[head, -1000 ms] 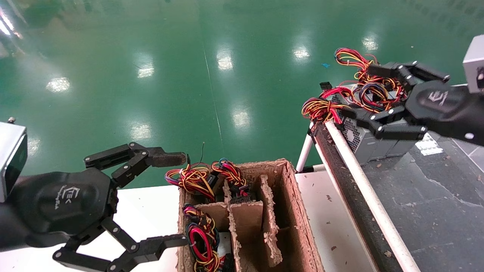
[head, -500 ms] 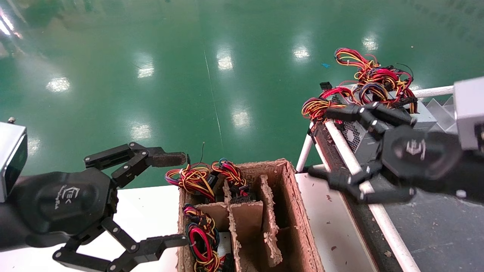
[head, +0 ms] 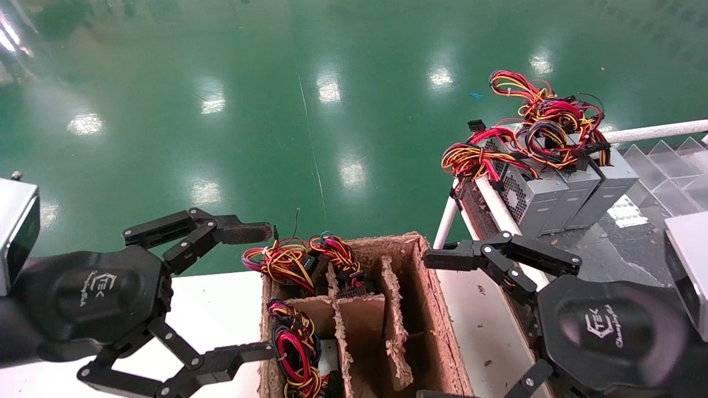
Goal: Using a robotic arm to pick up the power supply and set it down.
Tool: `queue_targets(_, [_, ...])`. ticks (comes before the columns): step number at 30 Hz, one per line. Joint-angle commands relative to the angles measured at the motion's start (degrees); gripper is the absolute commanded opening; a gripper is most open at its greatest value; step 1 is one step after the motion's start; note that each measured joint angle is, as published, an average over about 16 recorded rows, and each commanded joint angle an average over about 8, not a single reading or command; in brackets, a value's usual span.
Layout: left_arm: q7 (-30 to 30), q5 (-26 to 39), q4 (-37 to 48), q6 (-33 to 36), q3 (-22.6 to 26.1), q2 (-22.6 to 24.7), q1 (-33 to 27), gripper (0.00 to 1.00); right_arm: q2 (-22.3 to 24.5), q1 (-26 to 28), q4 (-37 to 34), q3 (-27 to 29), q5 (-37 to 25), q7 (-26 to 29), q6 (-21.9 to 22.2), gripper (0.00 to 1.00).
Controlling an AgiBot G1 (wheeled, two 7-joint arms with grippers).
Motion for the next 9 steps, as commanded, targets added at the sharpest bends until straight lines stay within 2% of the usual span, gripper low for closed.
queue_targets(1, [0.0, 0.0, 0.0, -0.01, 0.0, 0.0, 0.0, 1.0, 0.13, -0.68, 0.97, 0.06, 0.61, 0.3, -0.31, 1.0])
queue_targets(9, [0.0, -0.01, 0.01, -0.01, 0.0, 0.0, 0.0, 1.0, 0.06, -0.14, 0.2, 0.04, 0.2, 0.08, -0.08, 1.0])
